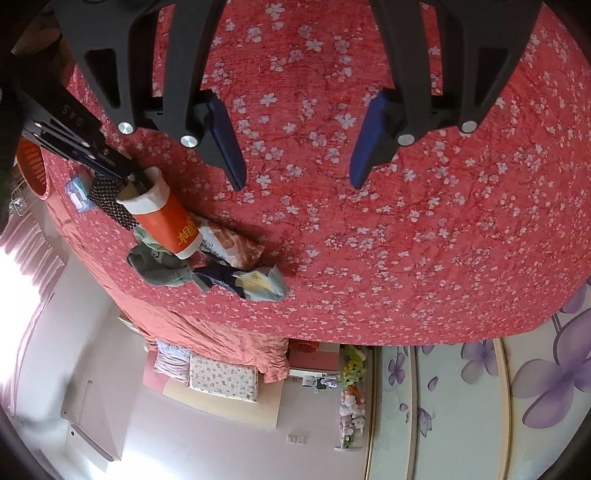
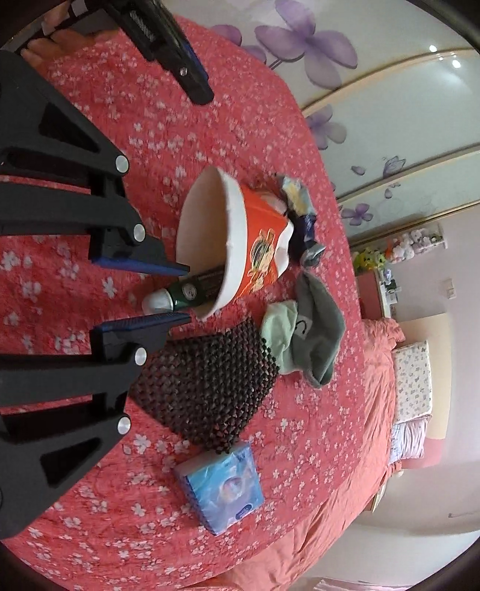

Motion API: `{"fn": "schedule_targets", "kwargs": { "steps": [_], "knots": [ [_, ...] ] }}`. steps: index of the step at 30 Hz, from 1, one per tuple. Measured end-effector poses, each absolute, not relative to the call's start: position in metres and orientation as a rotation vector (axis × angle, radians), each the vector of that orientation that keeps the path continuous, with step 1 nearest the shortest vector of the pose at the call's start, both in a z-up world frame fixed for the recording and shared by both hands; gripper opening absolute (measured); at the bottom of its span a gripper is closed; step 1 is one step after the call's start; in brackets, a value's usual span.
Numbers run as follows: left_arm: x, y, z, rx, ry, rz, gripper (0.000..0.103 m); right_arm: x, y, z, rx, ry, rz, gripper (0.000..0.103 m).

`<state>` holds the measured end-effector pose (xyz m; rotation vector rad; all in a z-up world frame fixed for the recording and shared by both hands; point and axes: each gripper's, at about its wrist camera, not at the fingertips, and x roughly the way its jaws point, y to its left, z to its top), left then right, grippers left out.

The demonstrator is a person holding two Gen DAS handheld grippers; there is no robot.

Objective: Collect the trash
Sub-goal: 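Return both tools to the bed and grasp the green tube with the right tool, then lift the green tube with the right tool while the left tool grasps the orange-white cup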

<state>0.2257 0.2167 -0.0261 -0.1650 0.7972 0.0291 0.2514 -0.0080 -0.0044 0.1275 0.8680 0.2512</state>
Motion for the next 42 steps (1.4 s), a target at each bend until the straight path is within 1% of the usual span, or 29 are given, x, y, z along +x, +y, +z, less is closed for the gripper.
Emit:
{"fn": "schedule_targets", "kwargs": {
  "steps": [12, 14, 28, 32, 38, 40, 42],
  "knots": [
    [0.231, 0.207, -0.030, -0.173, 0.806, 0.017, 0.058, 0.259, 0.003, -0.011, 0.069, 0.903, 0.265, 0.021],
    [0.232, 0.205, -0.030, -0.175, 0.807, 0.015, 0.058, 0.259, 0.005, -0.011, 0.055, 0.903, 0.272, 0.019],
    [0.228, 0.180, -0.021, -0.168, 0.798, -0.013, 0.058, 0.225, -0.017, 0.004, 0.048, 0.858, 0.280, 0.018],
    [0.229, 0.166, -0.017, -0.165, 0.795, -0.033, 0.063, 0.213, -0.030, 0.004, 0.054, 0.865, 0.279, 0.018],
    [0.232, 0.139, -0.014, -0.137, 0.795, -0.062, 0.066, 0.195, -0.049, 0.006, 0.065, 0.857, 0.271, 0.018],
    [0.234, 0.129, -0.013, -0.129, 0.796, -0.072, 0.069, 0.189, -0.058, 0.008, 0.074, 0.845, 0.262, 0.018],
    [0.238, 0.118, -0.013, -0.124, 0.794, -0.076, 0.075, 0.185, -0.066, 0.012, 0.076, 0.830, 0.245, 0.018]
  ]
}}
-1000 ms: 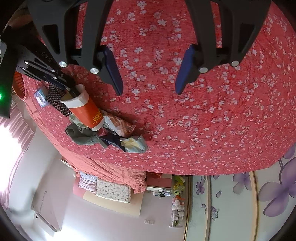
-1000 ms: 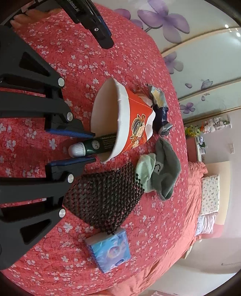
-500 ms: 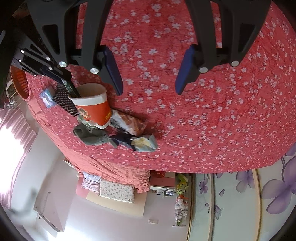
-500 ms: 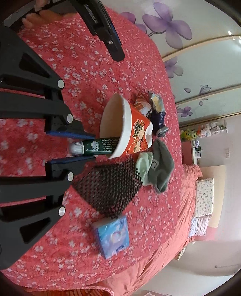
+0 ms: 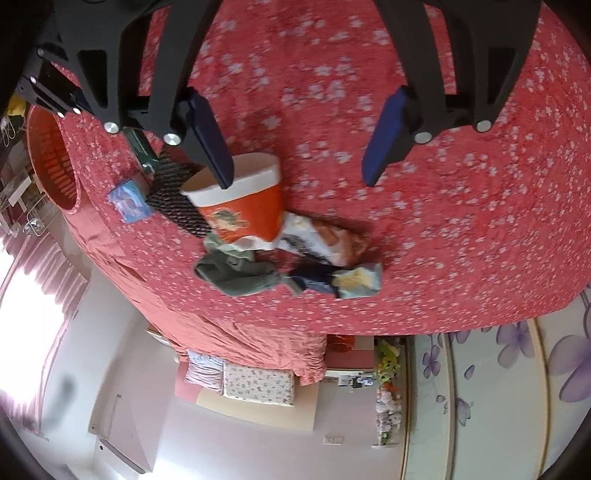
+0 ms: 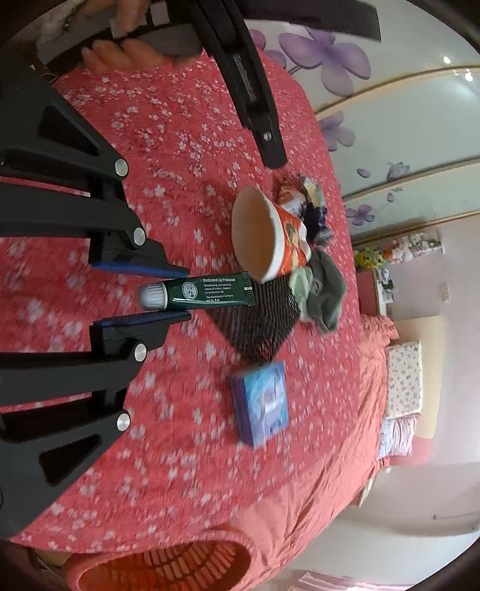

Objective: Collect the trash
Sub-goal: 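Lift the green tube with the right tool while the left tool grasps the orange-white cup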

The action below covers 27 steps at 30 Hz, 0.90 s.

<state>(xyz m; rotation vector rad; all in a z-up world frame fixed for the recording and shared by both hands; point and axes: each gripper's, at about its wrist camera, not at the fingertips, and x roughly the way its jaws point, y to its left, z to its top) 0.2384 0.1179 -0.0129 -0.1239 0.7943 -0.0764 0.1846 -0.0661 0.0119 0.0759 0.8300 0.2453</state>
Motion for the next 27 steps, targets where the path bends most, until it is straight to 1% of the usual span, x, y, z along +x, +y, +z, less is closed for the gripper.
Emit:
{"fn": "schedule_targets", "kwargs": {
  "steps": [1, 3, 8, 17, 21, 27],
  "knots": [
    [0.241, 0.114, -0.012, -0.123, 0.792, -0.077, 0.077, 0.182, -0.071, 0.014, 0.077, 0.821, 0.232, 0.018],
    [0.248, 0.102, -0.012, -0.119, 0.791, -0.074, 0.084, 0.181, -0.082, 0.016, 0.087, 0.808, 0.210, 0.018],
    [0.271, 0.077, -0.021, -0.125, 0.836, -0.075, 0.090, 0.181, -0.112, 0.015, 0.136, 0.794, 0.145, 0.018],
    [0.306, 0.053, -0.045, -0.063, 0.923, 0.023, 0.090, 0.181, -0.149, 0.004, 0.197, 0.790, 0.084, 0.018],
    [0.301, 0.064, -0.050, -0.060, 0.935, 0.019, 0.087, 0.176, -0.162, 0.004, 0.200, 0.776, 0.071, 0.018],
    [0.291, 0.084, -0.051, -0.050, 0.925, 0.018, 0.087, 0.176, -0.177, 0.002, 0.240, 0.760, 0.063, 0.018]
  ]
}}
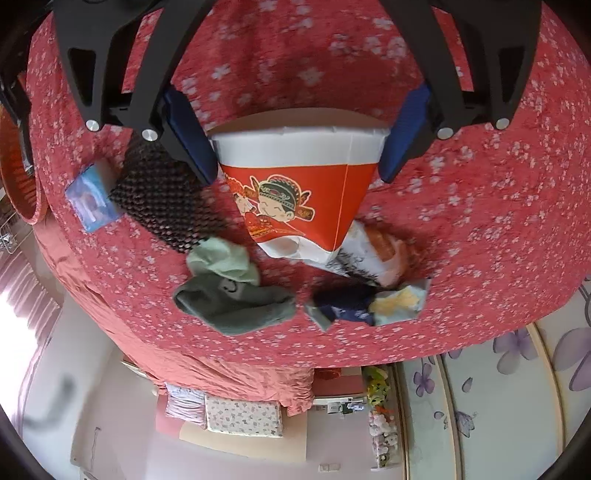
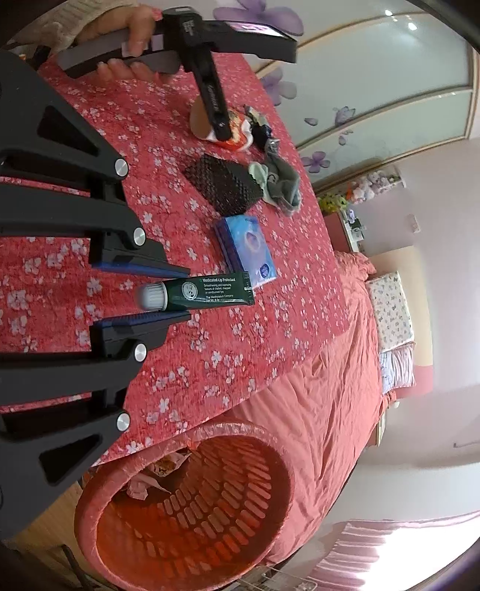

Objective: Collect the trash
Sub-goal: 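Lift the green tube with the right tool while the left tool grasps the orange-white cup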

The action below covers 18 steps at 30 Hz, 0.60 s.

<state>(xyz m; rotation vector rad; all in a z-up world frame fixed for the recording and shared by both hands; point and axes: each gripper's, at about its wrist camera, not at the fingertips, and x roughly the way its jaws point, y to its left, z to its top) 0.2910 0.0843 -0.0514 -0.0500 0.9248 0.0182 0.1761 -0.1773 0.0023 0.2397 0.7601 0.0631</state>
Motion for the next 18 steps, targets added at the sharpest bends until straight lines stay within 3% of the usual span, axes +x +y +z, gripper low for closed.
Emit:
{"fn": "schedule_targets", "kwargs": {
  "steps": [8, 15, 18],
  "knots": [
    [0.304, 0.074, -0.059, -0.047, 0.957, 0.030, 0.086, 0.175, -0.185, 0.001, 0.259, 0.761, 0.057, 0.018],
    [0.295, 0.073, -0.052, -0.046, 0.899, 0.006, 0.075, 0.173, -0.191, 0.002, 0.268, 0.757, 0.049, 0.018],
    [0.292, 0.071, -0.046, -0.026, 0.883, -0.002, 0.074, 0.172, -0.192, 0.004, 0.278, 0.752, 0.049, 0.018]
  ]
}}
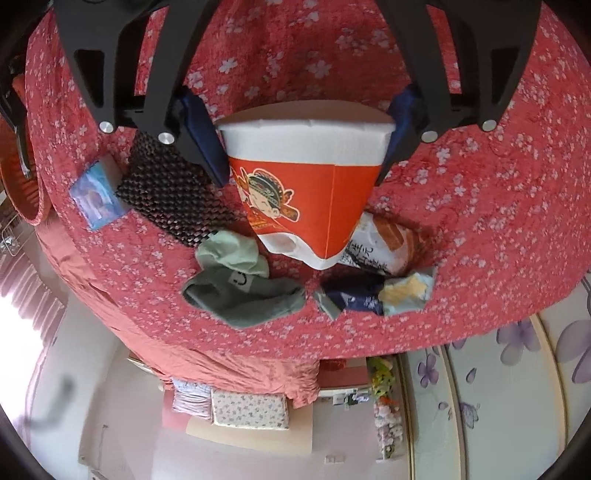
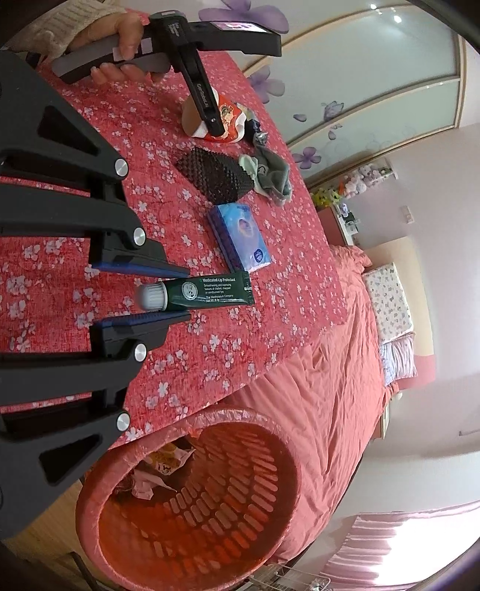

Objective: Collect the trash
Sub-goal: 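Lift the green tube with the right tool while the left tool grasps the orange-white cup, then carry the tube and cup over the orange basket and open both tools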

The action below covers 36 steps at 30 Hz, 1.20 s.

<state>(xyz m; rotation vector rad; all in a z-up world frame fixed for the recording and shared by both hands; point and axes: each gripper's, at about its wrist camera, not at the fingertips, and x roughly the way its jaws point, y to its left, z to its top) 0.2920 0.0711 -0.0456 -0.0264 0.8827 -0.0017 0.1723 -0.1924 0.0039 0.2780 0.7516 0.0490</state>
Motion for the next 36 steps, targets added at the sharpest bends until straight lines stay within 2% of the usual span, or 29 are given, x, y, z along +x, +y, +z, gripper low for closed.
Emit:
{"fn": "schedule_targets", "kwargs": {
  "steps": [11, 14, 16, 27, 36],
  "knots": [
    [0.302, 0.058, -0.061, 0.082, 0.906, 0.092, 0.083, 0.171, -0.189, 0.006, 0.279, 0.752, 0.058, 0.018],
    [0.301, 0.058, -0.061, 0.064, 0.900, 0.063, 0.075, 0.171, -0.190, 0.007, 0.280, 0.750, 0.054, 0.018],
    [0.300, 0.058, -0.062, 0.063, 0.906, 0.040, 0.047, 0.170, -0.192, 0.010, 0.285, 0.744, 0.051, 0.018],
    [0.290, 0.074, -0.062, -0.032, 0.892, -0.033, 0.045, 0.169, -0.198, 0.012, 0.294, 0.734, 0.045, 0.018],
    [0.267, 0.080, -0.037, -0.033, 0.809, -0.101, 0.045, 0.169, -0.200, 0.012, 0.299, 0.727, 0.048, 0.018]
  ]
}}
